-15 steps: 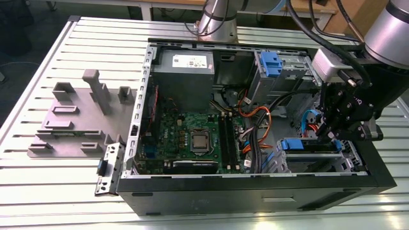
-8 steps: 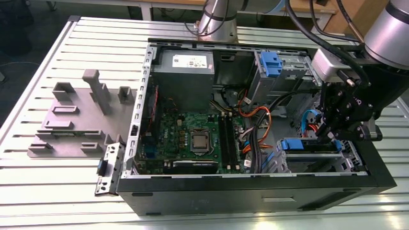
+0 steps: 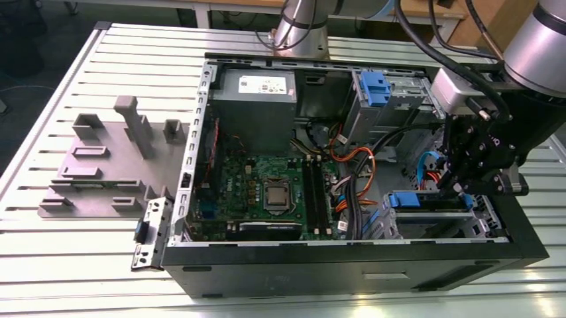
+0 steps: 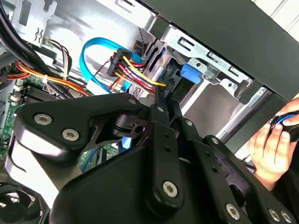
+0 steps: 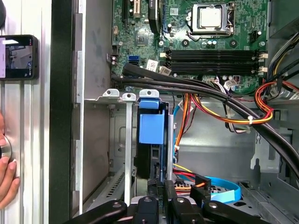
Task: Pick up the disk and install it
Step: 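Insert the first disk wire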
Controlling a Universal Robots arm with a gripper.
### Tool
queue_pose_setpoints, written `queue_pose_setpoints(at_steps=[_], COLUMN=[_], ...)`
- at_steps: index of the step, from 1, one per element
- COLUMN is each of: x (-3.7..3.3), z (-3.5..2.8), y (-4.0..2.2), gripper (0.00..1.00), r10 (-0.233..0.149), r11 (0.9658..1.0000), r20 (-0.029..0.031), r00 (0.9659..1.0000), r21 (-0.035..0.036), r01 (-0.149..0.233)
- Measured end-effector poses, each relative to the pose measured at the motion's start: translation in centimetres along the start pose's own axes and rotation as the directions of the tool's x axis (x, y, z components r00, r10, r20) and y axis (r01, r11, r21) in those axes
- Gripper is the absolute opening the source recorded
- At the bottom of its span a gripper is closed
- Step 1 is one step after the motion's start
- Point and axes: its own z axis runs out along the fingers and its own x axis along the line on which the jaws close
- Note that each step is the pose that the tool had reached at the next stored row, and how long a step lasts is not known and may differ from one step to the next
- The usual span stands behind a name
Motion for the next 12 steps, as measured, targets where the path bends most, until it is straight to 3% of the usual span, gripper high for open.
queue_pose_setpoints(at_steps=[12], x=[0.0], z=[0.34], y=[0.0], gripper=[0.17], r10=[0.008], r11=[1.0], r20=[0.0002], r00=[1.0], r21=[-0.0007], r01=[-0.008])
